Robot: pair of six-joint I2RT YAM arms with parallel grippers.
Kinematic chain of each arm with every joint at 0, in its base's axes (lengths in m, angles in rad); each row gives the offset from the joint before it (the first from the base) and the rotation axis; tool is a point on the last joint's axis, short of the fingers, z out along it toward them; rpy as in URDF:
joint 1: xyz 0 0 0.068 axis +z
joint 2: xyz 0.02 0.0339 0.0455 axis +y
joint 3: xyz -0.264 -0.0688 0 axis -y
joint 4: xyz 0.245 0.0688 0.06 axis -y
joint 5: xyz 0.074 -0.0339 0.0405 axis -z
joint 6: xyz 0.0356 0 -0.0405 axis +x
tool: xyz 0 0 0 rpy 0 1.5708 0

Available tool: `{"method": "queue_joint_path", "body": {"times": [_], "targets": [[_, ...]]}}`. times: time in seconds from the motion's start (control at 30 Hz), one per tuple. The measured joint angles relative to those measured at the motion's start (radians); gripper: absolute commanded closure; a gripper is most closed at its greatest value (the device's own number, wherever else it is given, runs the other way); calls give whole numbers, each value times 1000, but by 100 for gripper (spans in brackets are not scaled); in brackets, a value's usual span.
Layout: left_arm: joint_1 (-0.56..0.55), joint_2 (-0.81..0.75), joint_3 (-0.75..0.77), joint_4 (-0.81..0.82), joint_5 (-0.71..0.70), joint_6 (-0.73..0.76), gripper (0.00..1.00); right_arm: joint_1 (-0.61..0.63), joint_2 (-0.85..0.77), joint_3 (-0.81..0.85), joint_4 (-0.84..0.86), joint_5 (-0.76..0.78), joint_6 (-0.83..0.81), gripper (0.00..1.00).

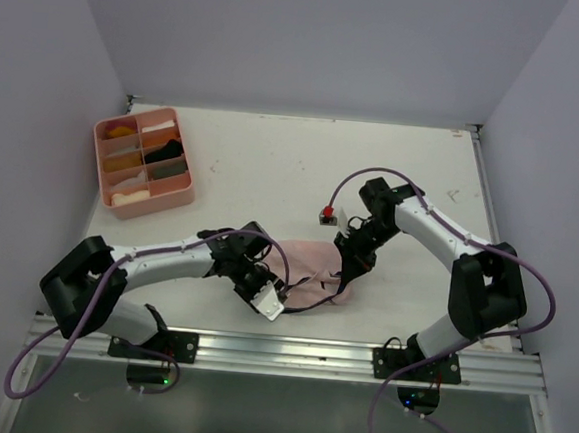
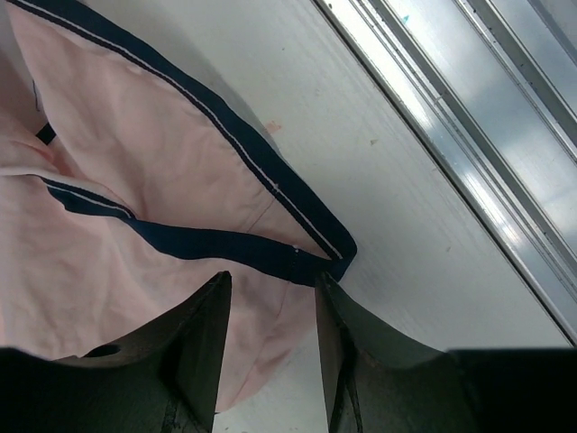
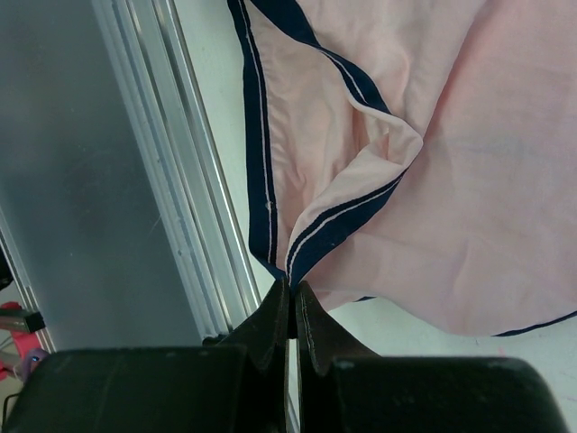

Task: Roll the underwear
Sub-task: Flatten the underwear

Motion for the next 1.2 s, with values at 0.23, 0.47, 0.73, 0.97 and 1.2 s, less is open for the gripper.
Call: {"method": "queue_joint_path", "body": {"times": [0.23,0.47,0.73,0.97,1.2], "targets": [[-6,33,3,-23,9,33,55,0,17,0,0,0,-1,100],[-18,60,5,-29,10,50,63,0,19,0,0,3,-3,100],[-29,96,9,-27,10,43,82,0,19,0,0,3,-8,100],[-32,97,20,-32,4,15,86,0,19,0,-5,6,-14,100],[7,-85,16,-25,-15,-80,100,0,12,-5,-6,26,-26,100]]}}
